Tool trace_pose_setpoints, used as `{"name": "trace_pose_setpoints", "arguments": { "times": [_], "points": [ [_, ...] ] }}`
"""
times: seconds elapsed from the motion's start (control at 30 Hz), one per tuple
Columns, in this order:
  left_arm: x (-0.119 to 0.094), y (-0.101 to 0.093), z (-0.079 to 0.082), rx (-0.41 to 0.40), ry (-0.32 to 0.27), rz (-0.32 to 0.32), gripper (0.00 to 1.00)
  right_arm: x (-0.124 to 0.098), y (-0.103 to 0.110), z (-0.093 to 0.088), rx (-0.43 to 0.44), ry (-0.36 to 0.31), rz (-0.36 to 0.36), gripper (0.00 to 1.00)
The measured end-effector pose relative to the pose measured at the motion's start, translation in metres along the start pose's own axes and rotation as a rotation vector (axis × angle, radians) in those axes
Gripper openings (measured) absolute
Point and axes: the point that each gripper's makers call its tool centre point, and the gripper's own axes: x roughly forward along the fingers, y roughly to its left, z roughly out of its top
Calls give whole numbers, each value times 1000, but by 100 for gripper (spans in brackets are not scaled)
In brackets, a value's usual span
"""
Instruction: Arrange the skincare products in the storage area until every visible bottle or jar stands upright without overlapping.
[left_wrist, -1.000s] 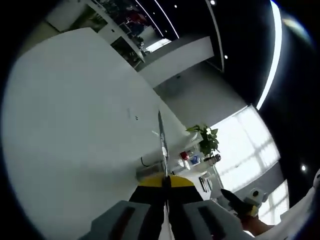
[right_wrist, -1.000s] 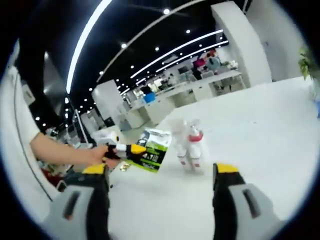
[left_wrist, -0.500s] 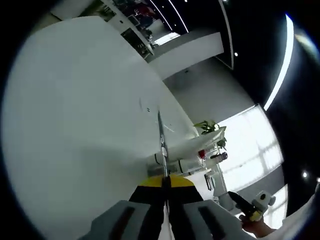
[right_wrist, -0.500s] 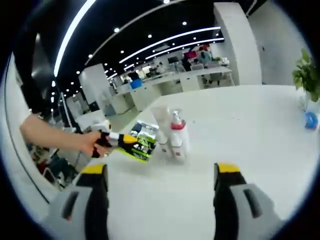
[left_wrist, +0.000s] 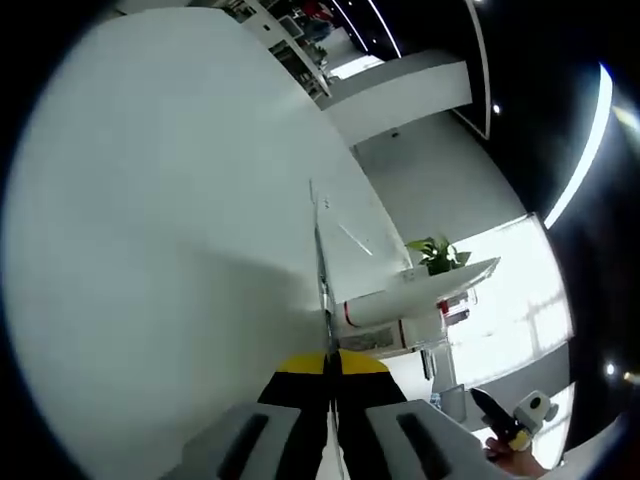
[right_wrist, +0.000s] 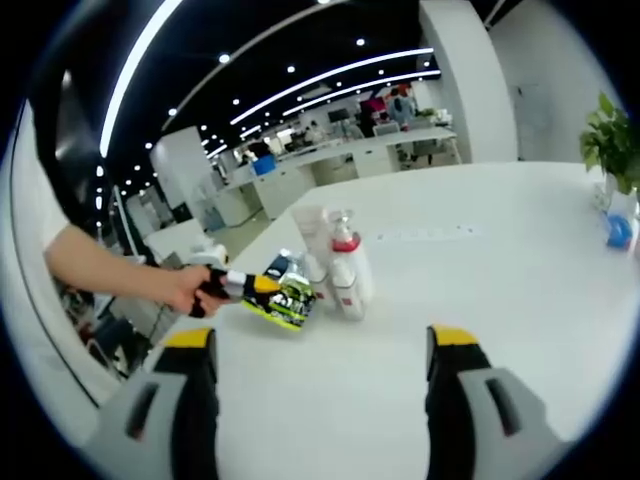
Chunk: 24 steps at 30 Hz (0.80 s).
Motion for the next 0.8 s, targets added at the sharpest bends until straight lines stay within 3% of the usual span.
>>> {"name": "trace_pose_setpoints", "arguments": {
  "times": [0.2,0.47,0.63,0.8],
  "points": [
    [9,9,-3,-7,29,29,0,2,-4,-2,10,7,-12,84],
    [17,17,0,-17,19,76,1,4,-12,-3,19,12,-25,83],
    [18,23,0,21,27,121,2,4,-14,-5,23,10,-32,83],
    [19,35,-4,42,52,211,7,3,-14,-12,37,15,-26,82]
  ]
}}
